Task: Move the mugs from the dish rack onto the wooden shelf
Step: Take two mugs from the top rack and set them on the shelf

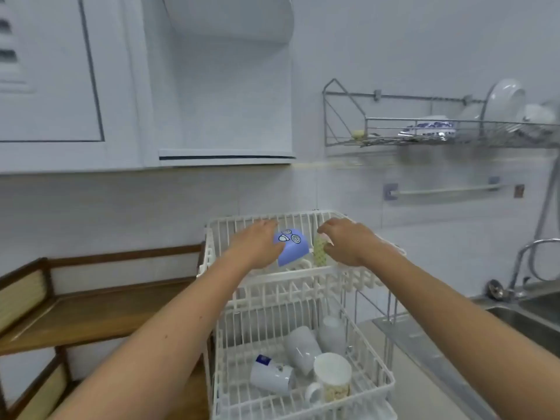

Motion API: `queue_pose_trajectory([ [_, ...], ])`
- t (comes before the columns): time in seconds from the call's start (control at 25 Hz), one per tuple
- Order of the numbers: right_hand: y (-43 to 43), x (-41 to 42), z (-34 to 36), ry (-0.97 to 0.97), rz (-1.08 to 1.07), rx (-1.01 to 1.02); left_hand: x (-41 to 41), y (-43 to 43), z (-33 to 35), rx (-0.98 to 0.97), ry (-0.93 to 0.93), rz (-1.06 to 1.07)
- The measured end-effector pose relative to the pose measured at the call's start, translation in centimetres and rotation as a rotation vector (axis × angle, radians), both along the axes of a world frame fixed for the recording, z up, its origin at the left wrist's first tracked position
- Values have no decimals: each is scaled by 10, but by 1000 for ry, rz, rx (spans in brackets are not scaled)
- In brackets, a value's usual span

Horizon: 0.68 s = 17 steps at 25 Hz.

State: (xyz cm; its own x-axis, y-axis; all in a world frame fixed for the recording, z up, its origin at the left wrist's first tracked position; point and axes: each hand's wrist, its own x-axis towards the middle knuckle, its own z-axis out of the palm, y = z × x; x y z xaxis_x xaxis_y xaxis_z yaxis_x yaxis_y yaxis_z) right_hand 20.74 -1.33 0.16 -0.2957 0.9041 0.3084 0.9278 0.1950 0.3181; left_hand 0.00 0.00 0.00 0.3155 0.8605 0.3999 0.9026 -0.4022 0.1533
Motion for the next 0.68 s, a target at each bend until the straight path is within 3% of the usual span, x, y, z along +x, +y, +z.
queue_pose_trajectory([
  [0.2,49,13,21,-504,8,-156,33,34,1,-220,156,88],
  [0.36,78,19,16,-747,99,-161,43,49,-4,-297,209,160],
  [0.52,95,22,12,-809,145,-205,45,59,-16,-250,188,191],
  [0.68,98,33,17,-747,222,-126,37,60,-28,-195,41,176],
])
